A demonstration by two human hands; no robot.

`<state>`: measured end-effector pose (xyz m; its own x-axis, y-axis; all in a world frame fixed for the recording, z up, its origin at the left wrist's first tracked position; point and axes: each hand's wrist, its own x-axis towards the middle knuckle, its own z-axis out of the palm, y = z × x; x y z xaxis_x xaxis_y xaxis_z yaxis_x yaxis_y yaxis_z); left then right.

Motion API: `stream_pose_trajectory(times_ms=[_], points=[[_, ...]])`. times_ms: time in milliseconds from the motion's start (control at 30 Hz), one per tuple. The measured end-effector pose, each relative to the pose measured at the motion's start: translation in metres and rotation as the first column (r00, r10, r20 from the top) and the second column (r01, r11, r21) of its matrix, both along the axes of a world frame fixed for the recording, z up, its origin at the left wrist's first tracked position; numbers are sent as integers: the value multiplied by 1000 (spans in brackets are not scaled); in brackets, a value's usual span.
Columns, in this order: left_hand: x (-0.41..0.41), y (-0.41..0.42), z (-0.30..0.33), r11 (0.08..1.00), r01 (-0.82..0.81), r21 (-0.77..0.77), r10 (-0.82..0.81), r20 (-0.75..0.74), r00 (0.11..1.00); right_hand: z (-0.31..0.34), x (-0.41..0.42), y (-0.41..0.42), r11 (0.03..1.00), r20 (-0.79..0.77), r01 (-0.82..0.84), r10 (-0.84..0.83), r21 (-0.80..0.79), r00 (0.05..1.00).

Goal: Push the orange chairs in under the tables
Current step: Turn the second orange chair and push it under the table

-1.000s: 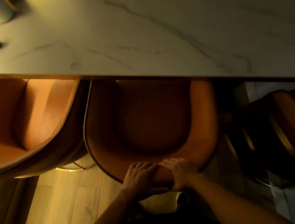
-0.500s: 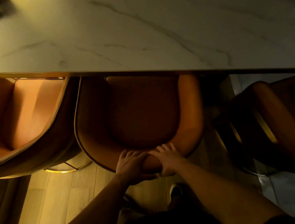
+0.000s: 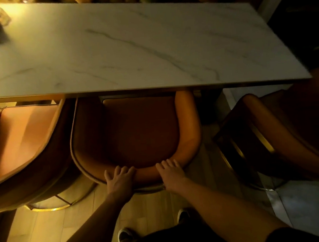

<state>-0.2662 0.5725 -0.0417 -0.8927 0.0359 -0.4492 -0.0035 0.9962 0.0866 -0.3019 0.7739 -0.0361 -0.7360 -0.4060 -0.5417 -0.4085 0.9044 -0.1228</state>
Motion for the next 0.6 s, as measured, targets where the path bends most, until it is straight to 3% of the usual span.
stream_pose_trajectory(times_ms=[600], points=[[-1, -2, 4, 1000, 20, 24, -20, 9, 1000, 23, 3, 10, 1000, 166, 17, -13, -25, 986]])
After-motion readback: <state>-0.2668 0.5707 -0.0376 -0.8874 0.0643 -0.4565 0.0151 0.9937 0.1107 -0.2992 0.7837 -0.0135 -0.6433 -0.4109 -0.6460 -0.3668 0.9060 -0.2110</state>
